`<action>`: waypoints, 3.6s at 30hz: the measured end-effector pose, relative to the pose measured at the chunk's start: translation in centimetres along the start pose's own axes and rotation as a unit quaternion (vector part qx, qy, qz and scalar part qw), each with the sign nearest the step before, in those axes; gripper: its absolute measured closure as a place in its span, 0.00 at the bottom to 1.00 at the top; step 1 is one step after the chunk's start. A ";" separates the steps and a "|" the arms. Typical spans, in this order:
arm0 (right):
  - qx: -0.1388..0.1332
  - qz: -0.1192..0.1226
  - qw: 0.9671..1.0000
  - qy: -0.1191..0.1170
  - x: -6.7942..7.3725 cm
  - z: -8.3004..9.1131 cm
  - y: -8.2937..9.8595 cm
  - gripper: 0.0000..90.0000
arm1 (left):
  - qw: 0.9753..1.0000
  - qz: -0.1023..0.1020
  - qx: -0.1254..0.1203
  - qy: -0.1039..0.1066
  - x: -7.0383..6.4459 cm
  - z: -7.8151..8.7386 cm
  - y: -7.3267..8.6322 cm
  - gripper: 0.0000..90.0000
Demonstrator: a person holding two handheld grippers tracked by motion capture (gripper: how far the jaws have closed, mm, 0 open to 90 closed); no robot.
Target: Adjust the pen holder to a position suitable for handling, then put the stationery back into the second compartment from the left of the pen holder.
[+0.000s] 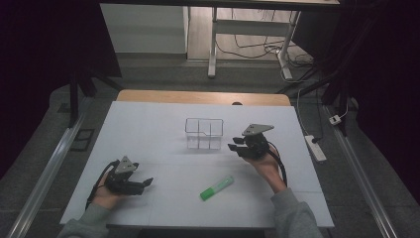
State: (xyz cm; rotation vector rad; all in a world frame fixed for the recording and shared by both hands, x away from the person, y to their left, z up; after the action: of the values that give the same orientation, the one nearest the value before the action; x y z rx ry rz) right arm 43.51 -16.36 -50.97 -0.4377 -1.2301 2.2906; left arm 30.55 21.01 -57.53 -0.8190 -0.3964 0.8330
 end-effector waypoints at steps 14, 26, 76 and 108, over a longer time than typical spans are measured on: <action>-0.006 0.031 0.996 -0.078 1.6 1.2 -0.5 0.46 | 1.000 -0.007 -0.006 0.007 -0.4 0.2 -0.1 0.22; 0.014 0.080 0.988 -0.130 3.3 2.1 -1.2 0.42 | 1.000 -0.007 -0.019 0.006 -0.7 0.6 -0.2 0.22; 0.138 0.206 0.924 -0.292 11.2 -1.1 0.5 0.34 | 1.000 -0.006 -0.027 0.005 -0.8 0.8 -0.4 0.23; 0.208 0.310 0.871 -0.320 13.4 -3.2 2.4 0.70 | 1.000 -0.011 -0.026 0.007 -1.2 0.8 -0.4 0.22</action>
State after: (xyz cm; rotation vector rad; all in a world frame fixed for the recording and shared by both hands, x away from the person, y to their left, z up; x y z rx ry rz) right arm 33.40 -7.77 -55.33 0.1453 -0.8691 3.3371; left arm 29.55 20.31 -56.73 -0.8669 -0.4160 0.7983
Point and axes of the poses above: each handheld gripper's, and its own axes: z roughly backward along the jaws, y roughly out of its underside, x roughly to its left, the point moved 5 cm from there along -z, roughly forward along the jaws, and after that the axes turned 5 degrees about -x, right-handed, at the moved point
